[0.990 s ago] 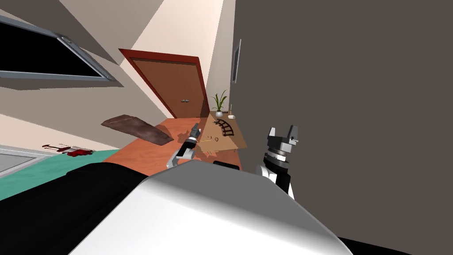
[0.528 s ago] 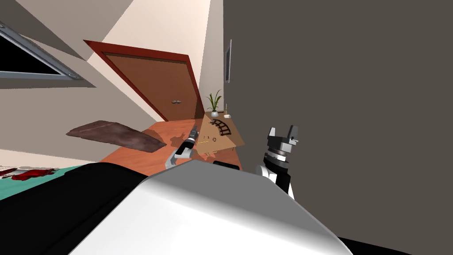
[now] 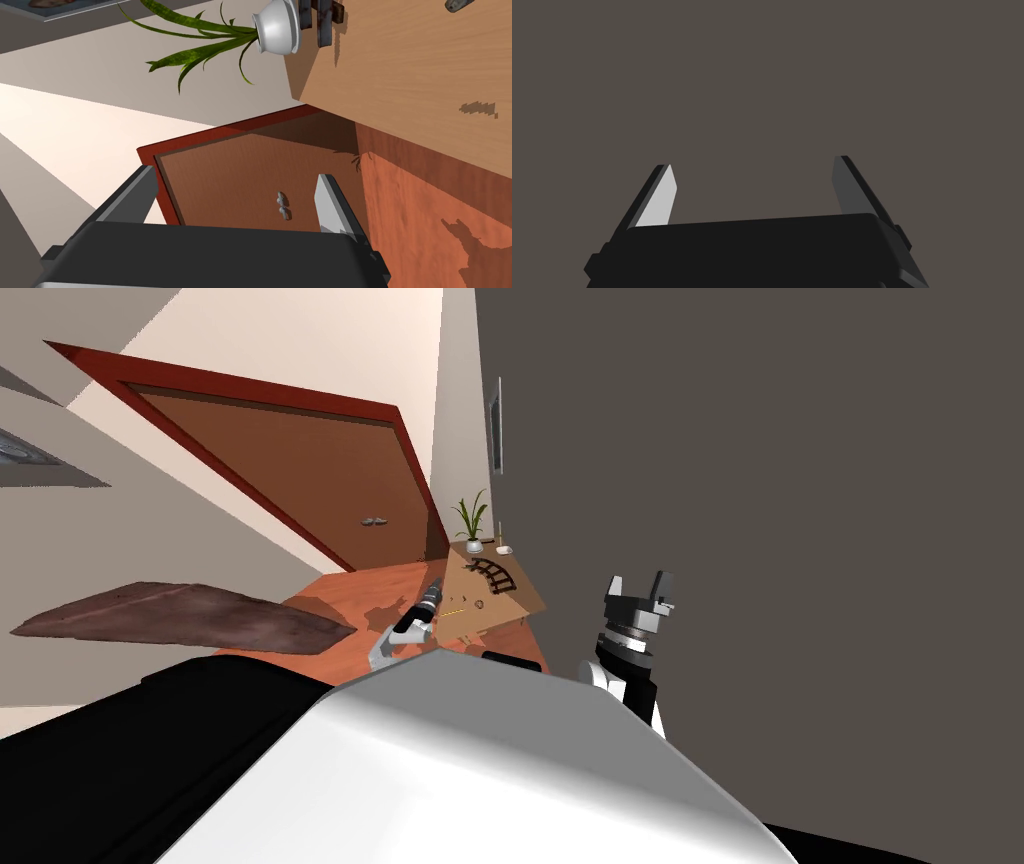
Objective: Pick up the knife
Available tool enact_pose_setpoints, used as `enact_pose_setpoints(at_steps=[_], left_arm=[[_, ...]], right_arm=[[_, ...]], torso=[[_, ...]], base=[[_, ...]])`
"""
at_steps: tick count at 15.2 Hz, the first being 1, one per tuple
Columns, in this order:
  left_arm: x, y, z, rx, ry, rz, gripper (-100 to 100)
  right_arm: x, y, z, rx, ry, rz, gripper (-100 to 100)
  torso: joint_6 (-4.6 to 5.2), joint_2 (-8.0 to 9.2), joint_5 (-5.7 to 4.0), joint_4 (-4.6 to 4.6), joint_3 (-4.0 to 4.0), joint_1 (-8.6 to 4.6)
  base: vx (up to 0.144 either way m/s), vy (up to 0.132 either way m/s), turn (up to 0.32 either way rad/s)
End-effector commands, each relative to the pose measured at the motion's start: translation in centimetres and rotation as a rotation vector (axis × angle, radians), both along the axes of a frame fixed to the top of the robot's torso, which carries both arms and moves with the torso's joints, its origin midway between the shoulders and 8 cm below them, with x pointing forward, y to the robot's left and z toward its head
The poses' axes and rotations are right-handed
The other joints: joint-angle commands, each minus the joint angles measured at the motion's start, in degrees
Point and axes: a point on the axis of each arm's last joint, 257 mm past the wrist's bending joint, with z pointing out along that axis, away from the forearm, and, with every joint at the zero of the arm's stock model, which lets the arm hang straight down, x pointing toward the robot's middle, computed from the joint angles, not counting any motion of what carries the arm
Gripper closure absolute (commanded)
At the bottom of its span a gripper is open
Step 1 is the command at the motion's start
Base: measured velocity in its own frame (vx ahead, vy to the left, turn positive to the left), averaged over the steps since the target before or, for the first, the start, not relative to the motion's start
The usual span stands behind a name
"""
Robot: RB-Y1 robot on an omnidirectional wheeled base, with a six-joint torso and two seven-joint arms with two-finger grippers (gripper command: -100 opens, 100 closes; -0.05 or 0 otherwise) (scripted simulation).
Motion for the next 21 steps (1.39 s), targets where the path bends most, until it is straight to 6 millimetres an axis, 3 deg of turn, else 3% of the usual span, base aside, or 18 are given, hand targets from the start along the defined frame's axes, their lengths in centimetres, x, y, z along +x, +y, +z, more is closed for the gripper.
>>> enact_pose_setpoints(at_steps=[1,2,5,6,9,10,12,13,15,16,20,21], left_arm=[[-0.4,0.8,-1.5,-0.008,0.052,0.017,-100],[-1.0,2.7,-2.8,-0.008,0.097,0.048,-100],[-1.3,2.8,-3.7,-0.018,0.130,0.054,-100],[-2.1,4.7,-5.2,-0.024,0.180,0.086,-100],[-2.3,4.7,-5.9,-0.033,0.206,0.090,-100],[-3.2,6.4,-7.3,-0.044,0.255,0.122,-100],[-3.5,6.4,-8.0,-0.053,0.280,0.126,-100],[-4.6,8.0,-9.4,-0.070,0.330,0.157,-100],[-4.9,8.0,-9.9,-0.078,0.352,0.160,-100],[-6.0,9.4,-11.2,-0.099,0.398,0.189,-100],[-7.9,10.5,-13.6,-0.142,0.485,0.222,-100],[-9.0,11.6,-14.7,-0.170,0.521,0.248,-100]], right_arm=[[0.0,0.0,0.0,0.000,0.000,0.000,0],[0.0,0.0,0.0,0.000,0.000,0.000,0],[0.0,0.0,0.0,0.000,0.000,0.000,0],[0.0,0.0,0.0,0.000,0.000,0.000,0],[0.0,0.0,0.0,0.000,0.000,0.000,0],[0.0,0.0,0.0,0.000,0.000,0.000,0],[0.0,0.0,0.0,0.000,0.000,0.000,0],[0.0,0.0,0.0,0.000,0.000,0.000,0],[0.0,0.0,0.0,0.000,0.000,0.000,0],[0.0,0.0,0.0,0.000,0.000,0.000,0],[0.0,0.0,0.0,0.000,0.000,0.000,0],[0.0,0.0,0.0,0.000,0.000,0.000,0]], torso=[[0.00,0.00,0.00,0.00,0.00,0.00],[-0.05,-0.01,0.00,0.00,-0.01,-0.01],[-0.05,-0.01,0.01,0.00,0.00,0.01],[-0.08,-0.06,0.00,-0.01,-0.03,-0.05],[-0.04,-0.07,-0.01,-0.01,-0.04,-0.05],[-0.06,-0.09,-0.01,-0.02,-0.05,-0.08],[0.00,-0.05,0.00,-0.01,-0.03,-0.01],[-0.05,-0.06,0.00,-0.01,-0.03,-0.01],[0.00,-0.03,0.01,0.00,-0.01,0.03],[-0.06,-0.05,0.01,-0.01,-0.02,0.02],[-0.01,-0.02,0.02,0.00,-0.01,0.10],[-0.07,-0.04,0.03,-0.01,-0.02,0.10]], base=[[-0.032,0.045,-0.149],[-0.045,0.046,-0.291],[-0.033,0.040,-0.146],[-0.015,0.025,-0.226],[-0.026,0.031,-0.172],[-0.032,0.028,-0.304],[-0.037,0.046,-0.228],[-0.038,0.043,-0.321],[-0.040,0.048,-0.233],[-0.038,0.040,-0.282],[-0.046,0.054,-0.304],[-0.041,0.052,-0.217]])
